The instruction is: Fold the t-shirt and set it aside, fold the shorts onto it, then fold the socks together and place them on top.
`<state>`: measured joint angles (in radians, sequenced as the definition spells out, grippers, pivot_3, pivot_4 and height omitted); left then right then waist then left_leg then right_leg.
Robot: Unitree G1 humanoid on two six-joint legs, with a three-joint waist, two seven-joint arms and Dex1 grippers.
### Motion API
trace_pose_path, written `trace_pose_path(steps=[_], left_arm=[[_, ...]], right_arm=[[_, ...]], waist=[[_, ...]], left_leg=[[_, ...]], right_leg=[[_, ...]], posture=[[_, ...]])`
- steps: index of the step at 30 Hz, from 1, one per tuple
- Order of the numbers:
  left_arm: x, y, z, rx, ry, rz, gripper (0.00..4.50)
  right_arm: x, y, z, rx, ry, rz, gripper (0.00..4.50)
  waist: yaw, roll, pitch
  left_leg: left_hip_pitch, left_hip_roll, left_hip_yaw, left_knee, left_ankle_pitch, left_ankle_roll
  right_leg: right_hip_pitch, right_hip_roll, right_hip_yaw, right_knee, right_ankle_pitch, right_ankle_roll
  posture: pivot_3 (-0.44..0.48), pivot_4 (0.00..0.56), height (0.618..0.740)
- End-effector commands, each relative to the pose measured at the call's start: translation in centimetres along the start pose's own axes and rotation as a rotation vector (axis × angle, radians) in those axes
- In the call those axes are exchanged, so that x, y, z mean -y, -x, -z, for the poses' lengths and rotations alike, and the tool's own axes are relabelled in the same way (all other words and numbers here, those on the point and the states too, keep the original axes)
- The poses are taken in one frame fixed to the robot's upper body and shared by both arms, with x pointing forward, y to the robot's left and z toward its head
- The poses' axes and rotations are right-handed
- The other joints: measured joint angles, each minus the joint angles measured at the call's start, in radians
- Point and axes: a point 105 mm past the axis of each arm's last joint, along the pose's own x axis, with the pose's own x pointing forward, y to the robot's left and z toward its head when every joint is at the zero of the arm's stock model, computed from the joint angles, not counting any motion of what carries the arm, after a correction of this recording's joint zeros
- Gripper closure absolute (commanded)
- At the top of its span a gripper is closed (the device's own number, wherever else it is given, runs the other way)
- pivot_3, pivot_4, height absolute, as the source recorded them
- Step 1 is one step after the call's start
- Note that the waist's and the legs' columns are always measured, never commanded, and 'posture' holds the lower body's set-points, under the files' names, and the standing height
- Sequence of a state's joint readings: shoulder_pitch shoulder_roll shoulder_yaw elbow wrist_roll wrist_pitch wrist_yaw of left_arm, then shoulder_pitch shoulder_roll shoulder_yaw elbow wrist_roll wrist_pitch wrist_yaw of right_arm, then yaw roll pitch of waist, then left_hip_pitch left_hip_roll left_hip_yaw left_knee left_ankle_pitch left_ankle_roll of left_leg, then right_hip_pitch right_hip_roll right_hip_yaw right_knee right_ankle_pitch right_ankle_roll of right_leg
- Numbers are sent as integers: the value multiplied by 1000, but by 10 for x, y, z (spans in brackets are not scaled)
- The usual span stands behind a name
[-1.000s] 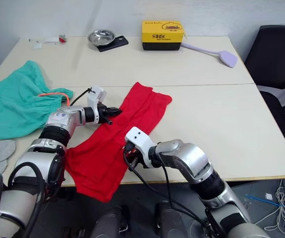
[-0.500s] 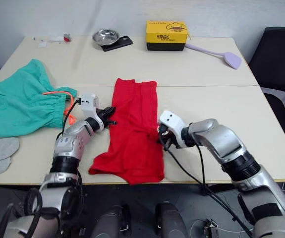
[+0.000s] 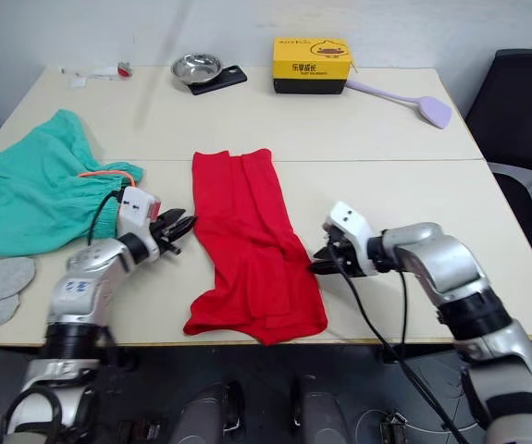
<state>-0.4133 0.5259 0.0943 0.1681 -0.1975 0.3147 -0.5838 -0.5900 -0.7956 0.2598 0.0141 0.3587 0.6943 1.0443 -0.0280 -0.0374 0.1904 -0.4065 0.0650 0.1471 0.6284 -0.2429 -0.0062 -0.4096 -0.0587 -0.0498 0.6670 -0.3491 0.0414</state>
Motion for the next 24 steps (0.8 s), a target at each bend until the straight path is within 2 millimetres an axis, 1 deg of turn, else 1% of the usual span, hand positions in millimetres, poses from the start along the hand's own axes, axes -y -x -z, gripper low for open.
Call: trace_pose_path(steps=[1, 2, 3, 4, 5, 6, 10, 11, 16, 19, 21, 24], left_arm=[[6, 20, -12, 32, -236, 128, 2218], [7, 24, -13, 45, -287, 148, 2218], [11, 31, -15, 56, -409, 202, 2218], [20, 38, -15, 72, -534, 284, 2065], [28, 42, -13, 83, -648, 359, 1870], [34, 45, -8, 81, -726, 420, 1639], [52, 44, 4, 115, -958, 594, 357], [55, 43, 6, 124, -997, 627, 43], [73, 38, 13, 183, -1069, 772, 43], [85, 41, 19, 202, -1072, 881, 43], [93, 44, 22, 215, -1066, 948, 43], [101, 45, 23, 239, -1065, 997, 43]], right_arm=[[9, 30, 1, 35, 356, 31, 1378], [11, 33, 3, 43, 425, 36, 1015], [12, 38, 6, 62, 529, 38, 658], [12, 41, 13, 56, 658, 32, 312], [10, 43, 20, 57, 762, 11, 306], [7, 43, 26, 62, 836, -12, 306], [-4, 34, 42, 95, 990, -82, 306], [-8, 32, 42, 119, 1012, -98, 306], [-28, 20, 42, 197, 1086, -179, 306], [-41, 10, 41, 225, 1098, -227, 306], [-48, 3, 40, 241, 1104, -253, 306], [-55, -3, 40, 252, 1110, -275, 306]], waist=[[0, 0, 0], [0, 0, 0], [-1, 0, 0], [-1, 0, 0], [-1, 0, 0], [-2, 0, 0], [-3, 3, 2], [-2, 3, 2], [-3, 3, 1], [-3, 3, 1], [-4, 4, 1], [-4, 5, 0]], left_leg=[[0, 0, 0, 0, 0, 1], [0, 0, 1, 0, -1, 1], [0, 0, 1, 0, -1, 1], [0, 0, 1, 1, -1, 2], [0, 0, 1, 1, -1, 2], [1, 0, 2, 1, -2, 2], [3, 0, 4, 1, -2, 3], [3, 0, 3, 1, -2, 3], [9, 1, 3, 2, -2, 4], [16, 1, 3, 1, -4, 5], [17, 1, 3, 1, -4, 7], [18, 1, 3, 1, -4, 6]], right_leg=[[0, 0, 0, -2, 0, 0], [1, 0, 0, -3, 0, 1], [1, 0, 0, -4, 1, 1], [2, 0, 0, -4, 1, 2], [2, 0, 0, -4, 2, 3], [2, 0, 1, -4, 2, 3], [4, 0, 2, -4, 2, 3], [4, 0, 2, -4, 2, 3], [12, 0, 2, -5, 2, 3], [19, 0, 2, -6, 2, 3], [19, 0, 2, -6, 2, 3], [20, 0, 2, -6, 2, 2]], posture=[[0, 150, 740], [0, 150, 740], [0, 150, 740], [0, 150, 740], [0, 150, 740], [0, 150, 740], [0, 150, 740], [0, 150, 740], [0, 150, 740], [0, 150, 740], [0, 150, 740], [0, 150, 740]])
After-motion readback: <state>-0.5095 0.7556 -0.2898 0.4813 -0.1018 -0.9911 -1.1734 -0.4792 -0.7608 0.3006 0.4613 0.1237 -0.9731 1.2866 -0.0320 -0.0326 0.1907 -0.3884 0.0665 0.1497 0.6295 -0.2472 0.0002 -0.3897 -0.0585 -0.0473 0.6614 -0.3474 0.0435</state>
